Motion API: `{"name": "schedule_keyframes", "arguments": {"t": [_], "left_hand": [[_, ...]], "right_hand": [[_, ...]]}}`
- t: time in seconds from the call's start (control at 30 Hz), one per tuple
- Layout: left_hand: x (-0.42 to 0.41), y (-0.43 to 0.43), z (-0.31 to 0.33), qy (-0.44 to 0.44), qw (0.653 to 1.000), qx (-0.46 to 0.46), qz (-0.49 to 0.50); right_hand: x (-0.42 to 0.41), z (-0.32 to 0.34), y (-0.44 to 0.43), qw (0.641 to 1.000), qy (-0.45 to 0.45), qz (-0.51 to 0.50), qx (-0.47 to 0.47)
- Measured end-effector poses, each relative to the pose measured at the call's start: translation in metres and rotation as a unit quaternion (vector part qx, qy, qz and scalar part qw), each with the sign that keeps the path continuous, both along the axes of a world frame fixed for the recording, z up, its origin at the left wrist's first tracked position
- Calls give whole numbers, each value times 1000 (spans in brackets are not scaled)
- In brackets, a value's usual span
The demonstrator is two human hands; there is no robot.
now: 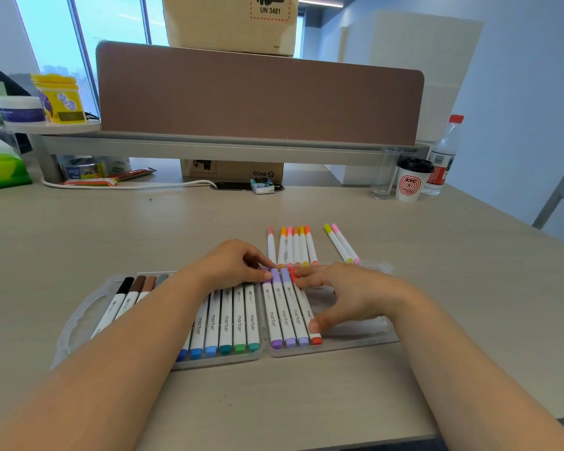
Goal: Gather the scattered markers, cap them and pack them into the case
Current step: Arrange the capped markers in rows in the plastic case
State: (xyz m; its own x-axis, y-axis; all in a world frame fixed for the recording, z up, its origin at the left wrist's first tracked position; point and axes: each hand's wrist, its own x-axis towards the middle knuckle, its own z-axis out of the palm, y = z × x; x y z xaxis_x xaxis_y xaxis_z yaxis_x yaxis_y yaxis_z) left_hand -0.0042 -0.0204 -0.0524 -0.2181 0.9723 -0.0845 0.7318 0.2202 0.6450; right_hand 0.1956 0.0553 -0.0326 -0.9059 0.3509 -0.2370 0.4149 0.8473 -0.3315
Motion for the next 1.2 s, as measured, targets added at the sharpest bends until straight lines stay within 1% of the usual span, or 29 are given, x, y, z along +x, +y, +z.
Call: {"name": "schedule_keyframes", "arguments": {"t": [0.23, 0.5, 0.53, 0.57, 0.6, 0.67, 0.7, 0.8, 0.93, 1.03, 1.2], "left_hand": [[0, 0, -1, -2, 1000, 5, 0], [5, 1, -4, 38, 999, -5, -6], [5, 1, -4, 37, 999, -6, -6], [5, 1, -4, 36, 999, -7, -6], [5, 1, -3, 34, 999, -9, -7], [4, 1, -3, 31, 999, -13, -9], [4, 1, -3, 30, 999, -13, -11], [2, 1, -3, 29, 999, -2, -14], [0, 3, -5, 25, 1000, 12, -12], [0, 4, -6, 23, 1000, 16, -9], [0, 4, -7, 21, 1000, 15, -12]], "right_hand": [[-2, -4, 4, 999, -32, -9, 28], [-5, 2, 8, 998, -57, -29, 0], [-6, 5, 9, 998, -50, -46, -3], [-9, 8, 12, 997, -21, -77, -3], [-12, 9, 16, 993, 28, -118, -2], [-20, 7, 29, 971, 124, -204, 8], [-25, 5, 34, 962, 141, -232, 29], [-38, -5, 46, 954, 114, -266, 77], [-51, -12, 53, 960, 60, -248, 113], [-57, -12, 56, 953, 69, -266, 124], [-57, -18, 61, 931, 106, -320, 140]]}}
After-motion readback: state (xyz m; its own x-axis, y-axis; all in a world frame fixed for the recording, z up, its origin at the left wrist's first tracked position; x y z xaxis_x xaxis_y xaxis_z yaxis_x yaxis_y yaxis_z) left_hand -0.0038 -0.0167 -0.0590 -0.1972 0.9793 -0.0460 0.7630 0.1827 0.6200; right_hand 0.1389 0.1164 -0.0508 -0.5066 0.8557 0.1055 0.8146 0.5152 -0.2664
